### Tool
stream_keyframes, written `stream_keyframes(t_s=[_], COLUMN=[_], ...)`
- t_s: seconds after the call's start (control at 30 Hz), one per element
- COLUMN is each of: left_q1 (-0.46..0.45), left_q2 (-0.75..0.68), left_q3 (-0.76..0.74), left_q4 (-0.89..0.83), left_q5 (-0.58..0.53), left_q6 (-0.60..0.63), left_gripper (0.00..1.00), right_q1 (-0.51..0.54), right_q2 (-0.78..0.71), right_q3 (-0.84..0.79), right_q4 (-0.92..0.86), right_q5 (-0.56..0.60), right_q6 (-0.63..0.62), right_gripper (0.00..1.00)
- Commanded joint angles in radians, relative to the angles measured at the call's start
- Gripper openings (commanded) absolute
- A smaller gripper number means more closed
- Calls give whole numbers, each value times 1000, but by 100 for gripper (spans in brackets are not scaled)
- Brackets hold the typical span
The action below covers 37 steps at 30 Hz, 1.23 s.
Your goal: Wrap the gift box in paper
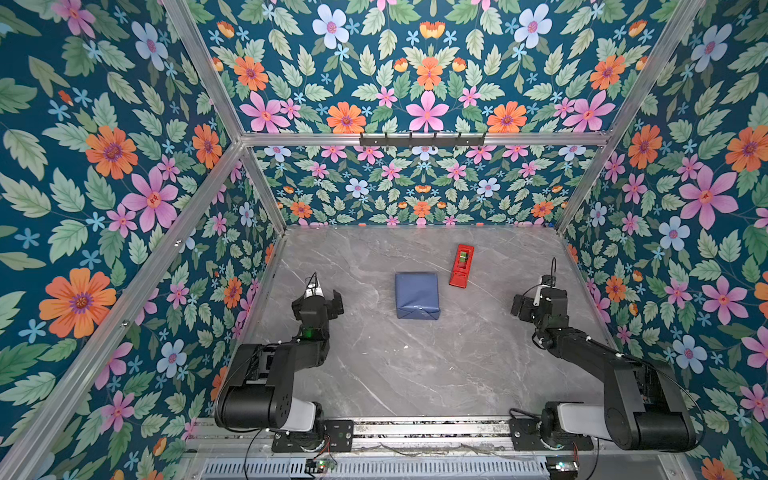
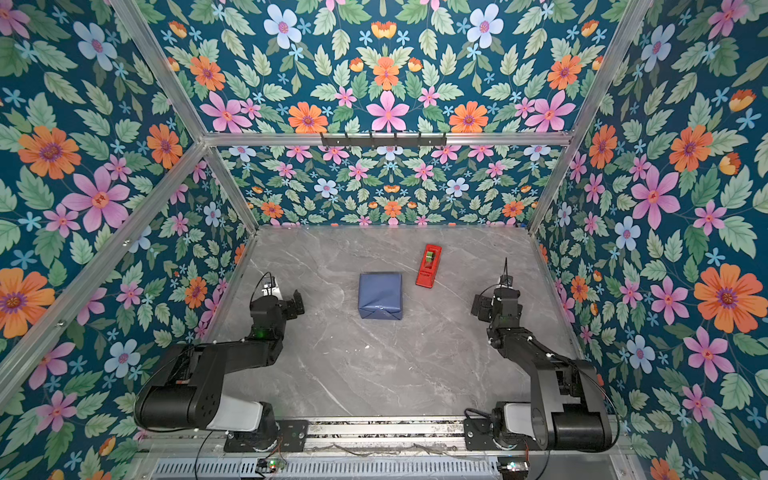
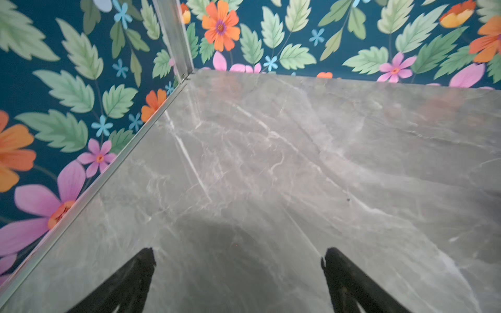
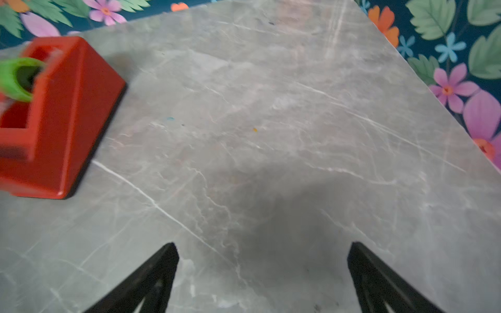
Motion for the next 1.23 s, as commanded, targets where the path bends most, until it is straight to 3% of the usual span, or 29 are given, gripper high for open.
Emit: stream_keyframes(t_s=[0.0, 0.17, 0.23, 0.33, 0.47, 0.53, 0.7, 1.2], left_q1=[17, 28, 44, 68, 95, 94, 93, 81], left_q2=[21, -11, -9, -4, 183, 118, 153, 153], left_q3=[20, -23, -21, -47, -136, -85, -87, -68], left_q4=[78, 117, 119, 184, 586, 360, 435, 393], left_q5=[86, 133, 142, 152, 192, 193, 174, 187], left_q6=[44, 42, 31, 39, 38, 36, 42, 64], left_gripper=[100, 100, 100, 100, 99, 100, 100, 100], right_q1=[-4, -9, -11, -20, -20, -20, -20, -20], right_q2=[8, 139, 108, 115, 114, 120, 119, 117], right_q3=[-13, -140, -111, -111, -110, -113, -113, -113], right_q4=[168, 553, 435, 441, 444, 458, 456, 455], right_q5=[-76, -103, -114, -121, -118, -116, -116, -117], right_q6=[-65, -97, -94, -90, -93, -93, -93, -93], right_gripper=[99, 99, 99, 99, 99, 99, 99, 99])
